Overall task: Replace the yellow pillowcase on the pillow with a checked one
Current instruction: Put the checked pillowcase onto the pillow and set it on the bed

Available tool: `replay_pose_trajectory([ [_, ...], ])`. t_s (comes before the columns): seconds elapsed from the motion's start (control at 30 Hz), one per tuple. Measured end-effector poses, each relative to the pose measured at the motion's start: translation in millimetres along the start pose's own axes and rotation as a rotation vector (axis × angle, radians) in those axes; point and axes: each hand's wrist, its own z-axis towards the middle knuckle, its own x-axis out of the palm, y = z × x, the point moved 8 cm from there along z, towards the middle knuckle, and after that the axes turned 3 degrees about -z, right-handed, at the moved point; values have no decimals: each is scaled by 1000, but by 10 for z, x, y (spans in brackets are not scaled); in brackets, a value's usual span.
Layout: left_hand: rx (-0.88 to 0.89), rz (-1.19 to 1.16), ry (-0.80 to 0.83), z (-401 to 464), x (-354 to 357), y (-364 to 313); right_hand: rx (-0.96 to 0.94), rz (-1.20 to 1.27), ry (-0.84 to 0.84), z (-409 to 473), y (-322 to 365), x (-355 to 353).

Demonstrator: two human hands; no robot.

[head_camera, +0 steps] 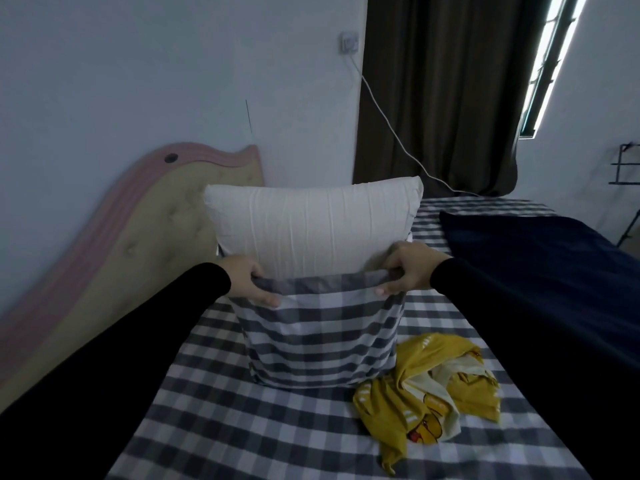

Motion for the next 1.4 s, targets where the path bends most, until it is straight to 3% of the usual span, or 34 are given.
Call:
replay_pose_trajectory([
  [0.1, 98, -41, -175, -116, -259, -19, -44, 102, -94, -101, 45, -252],
  [0.23, 196, -95, -344, -188, -477, 14, -58, 3, -325, -146, -5, -585],
  [0.4, 252, -151, -525, -177, -582, -44, 69, 104, -541, -196, -123, -747],
  [0.47, 263, -72, -595, -168, -650, -108, 141, 95, -578, -172, -167, -797],
  [0.53, 193, 48, -642, -151, -712, -141, 177, 257, -542, -168, -182, -832],
  [0.63, 159, 211, -621, -136, -754, -196, 169, 432, -466, -158, -187, -825],
  [0.8, 221, 382, -609, -87, -848, -306, 153, 210, -503, -161, -197, -892],
  [0.93, 239, 418, -576, -83, -847, -376, 124, 282, -515, -223, -169, -921],
  [1.13, 144, 211, -545, -91, -1005, -288, 166, 595, -393, -172, -256, -980],
  [1.23, 104, 53, -492, -115, -1039, -279, 168, 765, -414, -124, -268, -1020],
  [1.4, 55, -209, -530, -181, -1118, -330, 148, 829, -438, -41, -198, -1069],
])
